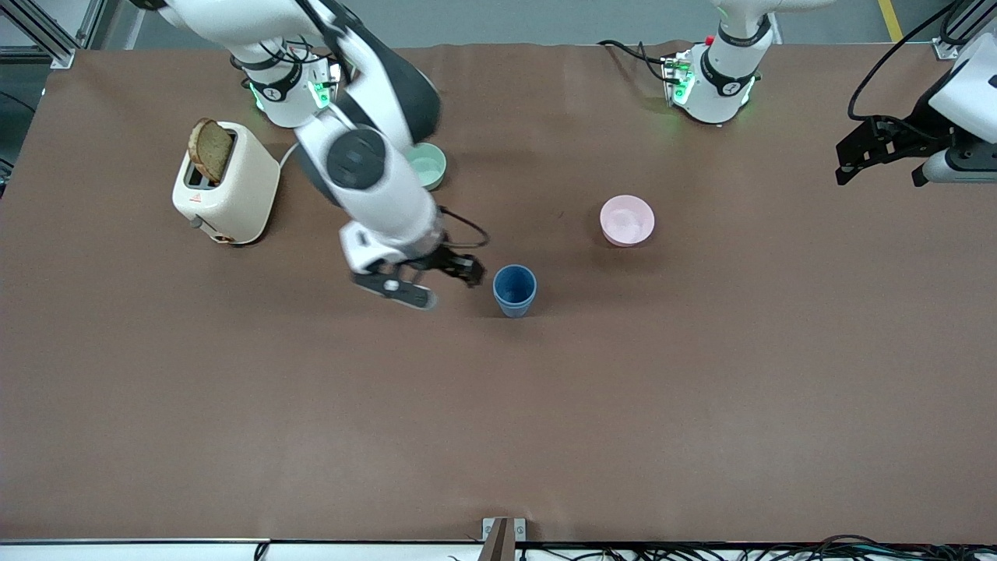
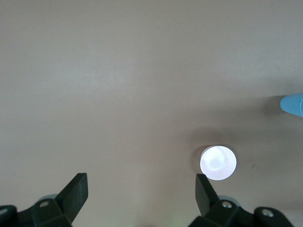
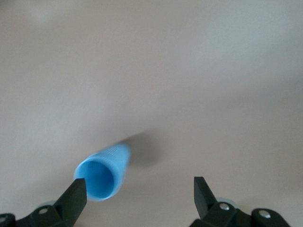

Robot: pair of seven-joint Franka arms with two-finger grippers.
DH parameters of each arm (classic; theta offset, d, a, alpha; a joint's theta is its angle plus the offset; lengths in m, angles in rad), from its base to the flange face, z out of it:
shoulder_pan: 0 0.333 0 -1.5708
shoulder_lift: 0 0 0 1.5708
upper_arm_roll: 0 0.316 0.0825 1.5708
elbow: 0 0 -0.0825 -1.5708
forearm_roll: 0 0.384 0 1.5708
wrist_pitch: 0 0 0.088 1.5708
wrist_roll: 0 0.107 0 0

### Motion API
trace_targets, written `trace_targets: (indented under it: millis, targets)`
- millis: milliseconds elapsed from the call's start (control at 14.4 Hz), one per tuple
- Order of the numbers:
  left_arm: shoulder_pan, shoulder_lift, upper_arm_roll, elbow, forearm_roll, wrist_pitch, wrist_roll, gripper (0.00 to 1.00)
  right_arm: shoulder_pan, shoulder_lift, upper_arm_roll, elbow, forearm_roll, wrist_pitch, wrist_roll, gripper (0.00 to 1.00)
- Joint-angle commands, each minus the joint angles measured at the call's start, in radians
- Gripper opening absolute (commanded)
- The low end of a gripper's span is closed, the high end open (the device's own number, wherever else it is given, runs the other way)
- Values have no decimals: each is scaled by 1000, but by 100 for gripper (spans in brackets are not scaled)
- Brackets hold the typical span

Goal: Stack blue cups with both arms

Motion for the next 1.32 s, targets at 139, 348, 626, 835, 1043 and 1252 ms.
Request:
trace_targets:
  millis: [139,348,626,835,1043,1252]
  targets:
    - [1,-7,-17,-4,-10,-22,16,100,-230,-243,-49,-65,-97,-219,-348,100]
    - [1,1,-23,4,-5,-33,14,100,-183,-306,-344,-66,-29,-285,-714,100]
    - [-1,2,-25,8,3,-33,11,100,-186,-317,-508,-51,59,-288,-982,100]
    - [4,4,-23,20,3,-33,11,100,-242,-334,-463,-45,61,-347,-982,100]
    - [5,5,-23,20,3,-33,13,100,-247,-339,-453,-51,62,-345,-984,100]
    - [5,4,-23,22,3,-33,13,100,-250,-346,-458,-66,94,-345,-991,100]
